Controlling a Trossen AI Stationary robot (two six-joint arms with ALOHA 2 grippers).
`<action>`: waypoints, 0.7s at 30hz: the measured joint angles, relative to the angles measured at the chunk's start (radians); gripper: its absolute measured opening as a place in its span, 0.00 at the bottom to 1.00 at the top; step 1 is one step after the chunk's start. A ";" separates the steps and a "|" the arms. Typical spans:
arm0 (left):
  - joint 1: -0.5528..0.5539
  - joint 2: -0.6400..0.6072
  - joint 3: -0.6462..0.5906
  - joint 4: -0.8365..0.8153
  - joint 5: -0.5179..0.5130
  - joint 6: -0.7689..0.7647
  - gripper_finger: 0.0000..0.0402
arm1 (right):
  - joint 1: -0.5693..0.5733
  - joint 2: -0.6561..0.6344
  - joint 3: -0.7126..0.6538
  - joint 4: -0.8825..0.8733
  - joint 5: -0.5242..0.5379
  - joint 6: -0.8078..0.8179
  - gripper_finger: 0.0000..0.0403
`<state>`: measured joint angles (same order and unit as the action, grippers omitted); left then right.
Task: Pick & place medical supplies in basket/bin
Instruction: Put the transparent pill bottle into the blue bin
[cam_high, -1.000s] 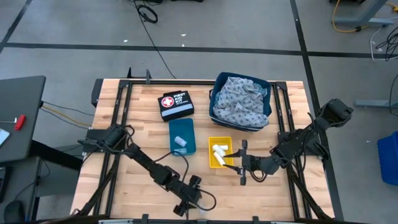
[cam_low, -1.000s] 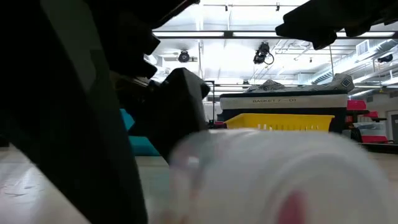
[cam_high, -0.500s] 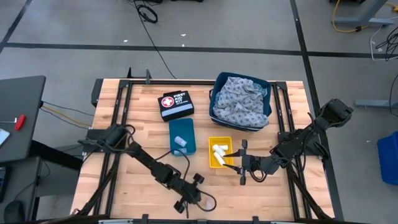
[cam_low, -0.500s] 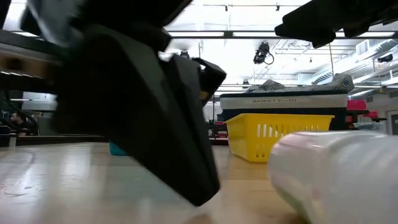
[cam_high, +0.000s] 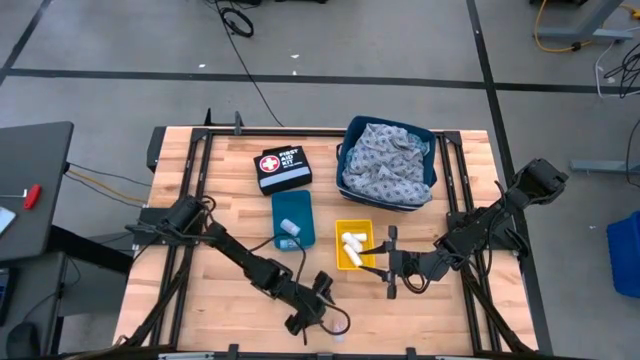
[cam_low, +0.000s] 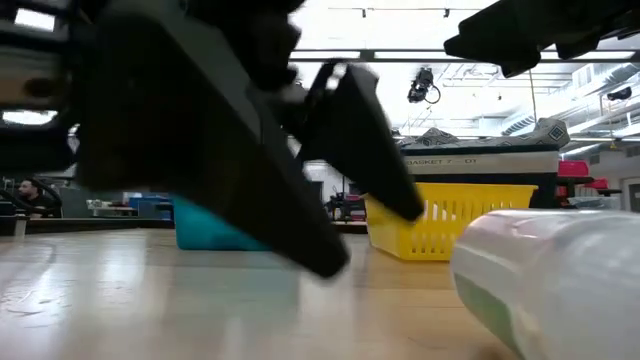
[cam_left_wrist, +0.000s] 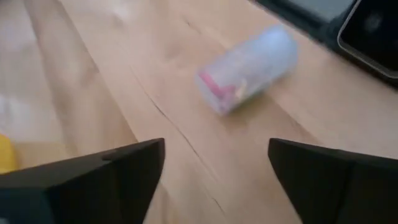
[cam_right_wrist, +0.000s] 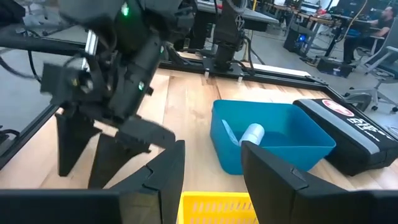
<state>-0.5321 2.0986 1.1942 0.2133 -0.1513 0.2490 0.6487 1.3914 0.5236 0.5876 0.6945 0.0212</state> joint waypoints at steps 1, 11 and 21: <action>-0.004 -0.010 0.000 0.001 -0.003 0.021 0.75 | 0.000 0.000 0.000 -0.001 0.000 0.000 0.41; -0.018 -0.049 0.085 0.012 -0.026 0.153 0.52 | 0.000 0.000 0.000 -0.006 0.000 0.000 0.41; -0.003 -0.036 0.126 0.010 0.051 0.184 0.01 | 0.000 0.000 0.000 -0.007 -0.001 0.000 0.41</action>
<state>-0.5354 2.0626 1.3205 0.2237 -0.1001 0.4327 0.6487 1.3914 0.5236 0.5804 0.6937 0.0212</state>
